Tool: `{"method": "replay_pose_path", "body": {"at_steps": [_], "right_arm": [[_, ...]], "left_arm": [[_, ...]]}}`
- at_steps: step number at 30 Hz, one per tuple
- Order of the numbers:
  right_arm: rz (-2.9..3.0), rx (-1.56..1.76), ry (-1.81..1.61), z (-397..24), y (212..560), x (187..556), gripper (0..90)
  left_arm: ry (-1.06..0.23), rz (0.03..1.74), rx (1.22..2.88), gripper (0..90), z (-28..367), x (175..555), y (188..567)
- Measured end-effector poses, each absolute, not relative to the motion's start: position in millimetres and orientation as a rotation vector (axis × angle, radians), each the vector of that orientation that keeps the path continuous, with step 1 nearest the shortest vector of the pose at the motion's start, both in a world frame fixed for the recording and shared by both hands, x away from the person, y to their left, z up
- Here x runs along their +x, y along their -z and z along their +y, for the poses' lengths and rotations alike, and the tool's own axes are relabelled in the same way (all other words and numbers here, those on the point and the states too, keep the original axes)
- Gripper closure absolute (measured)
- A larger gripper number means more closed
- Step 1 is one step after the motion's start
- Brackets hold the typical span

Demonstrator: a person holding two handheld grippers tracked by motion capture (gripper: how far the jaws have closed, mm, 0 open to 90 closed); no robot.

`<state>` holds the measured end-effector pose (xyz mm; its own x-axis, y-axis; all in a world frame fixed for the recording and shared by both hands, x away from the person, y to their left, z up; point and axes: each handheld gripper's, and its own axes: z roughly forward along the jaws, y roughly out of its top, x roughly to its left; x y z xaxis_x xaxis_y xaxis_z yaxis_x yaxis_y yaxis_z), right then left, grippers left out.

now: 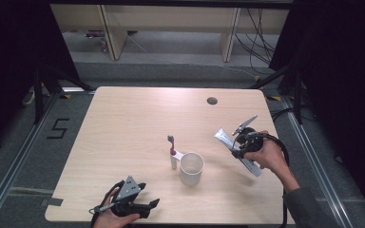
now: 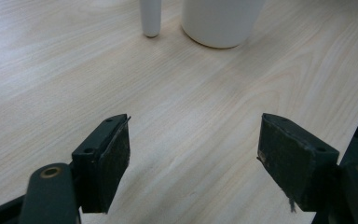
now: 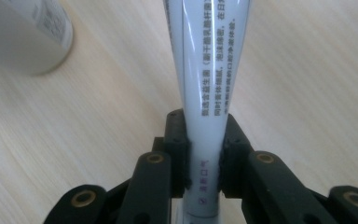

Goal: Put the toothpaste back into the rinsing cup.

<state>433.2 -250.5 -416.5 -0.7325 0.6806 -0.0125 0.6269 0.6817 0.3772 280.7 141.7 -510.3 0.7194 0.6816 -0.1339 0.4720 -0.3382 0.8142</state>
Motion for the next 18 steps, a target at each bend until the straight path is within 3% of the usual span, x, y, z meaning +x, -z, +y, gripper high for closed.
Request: {"method": "replay_pose_path", "body": {"at_steps": [18], "right_arm": [[2.450,1.008,-1.145,-245,390,422,77.3]], "left_arm": [[-0.299,0.881,2.015,24.9,144,281,508]]}}
